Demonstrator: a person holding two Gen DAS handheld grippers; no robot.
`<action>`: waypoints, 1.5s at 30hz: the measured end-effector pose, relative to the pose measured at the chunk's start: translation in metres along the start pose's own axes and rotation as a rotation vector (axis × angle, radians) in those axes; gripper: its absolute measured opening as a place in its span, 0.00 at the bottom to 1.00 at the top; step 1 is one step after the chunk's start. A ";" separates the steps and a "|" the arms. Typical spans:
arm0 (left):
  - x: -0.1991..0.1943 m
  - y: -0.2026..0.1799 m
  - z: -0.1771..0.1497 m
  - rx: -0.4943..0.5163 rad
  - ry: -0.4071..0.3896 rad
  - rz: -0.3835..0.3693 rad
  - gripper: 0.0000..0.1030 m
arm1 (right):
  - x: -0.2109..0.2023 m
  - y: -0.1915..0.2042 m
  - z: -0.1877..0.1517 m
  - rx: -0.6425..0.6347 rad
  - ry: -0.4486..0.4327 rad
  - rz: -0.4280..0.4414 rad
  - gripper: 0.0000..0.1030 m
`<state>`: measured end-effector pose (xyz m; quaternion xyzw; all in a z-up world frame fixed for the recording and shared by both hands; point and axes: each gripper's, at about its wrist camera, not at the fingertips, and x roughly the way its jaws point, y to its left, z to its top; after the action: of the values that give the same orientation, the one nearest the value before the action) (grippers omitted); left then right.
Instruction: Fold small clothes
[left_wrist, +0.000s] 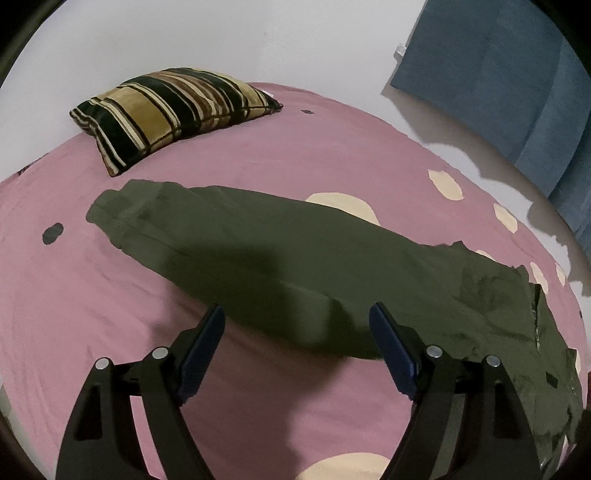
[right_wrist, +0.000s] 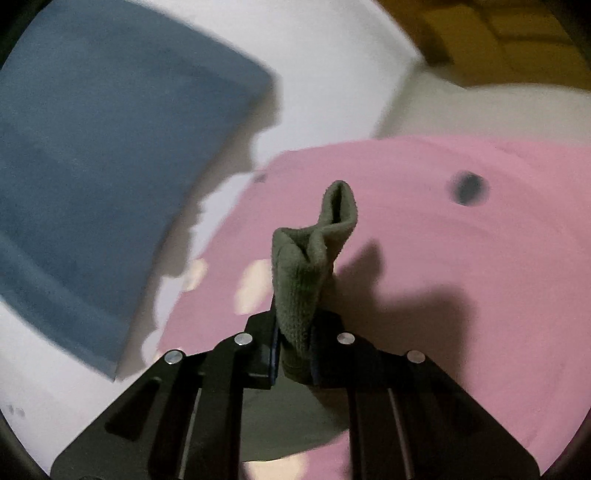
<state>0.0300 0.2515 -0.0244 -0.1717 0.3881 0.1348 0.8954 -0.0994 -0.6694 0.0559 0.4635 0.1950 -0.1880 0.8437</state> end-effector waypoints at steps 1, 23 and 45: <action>-0.001 0.000 -0.001 -0.005 0.000 -0.009 0.77 | -0.002 0.021 -0.002 -0.035 -0.003 0.024 0.12; -0.013 0.000 -0.015 -0.060 0.009 -0.114 0.77 | 0.064 0.373 -0.320 -0.775 0.365 0.311 0.12; 0.000 -0.010 -0.030 -0.032 0.056 -0.110 0.77 | 0.085 0.337 -0.420 -0.905 0.772 0.396 0.59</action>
<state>0.0143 0.2307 -0.0412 -0.2108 0.4006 0.0867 0.8875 0.0756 -0.1532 0.0442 0.1223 0.4564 0.2541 0.8439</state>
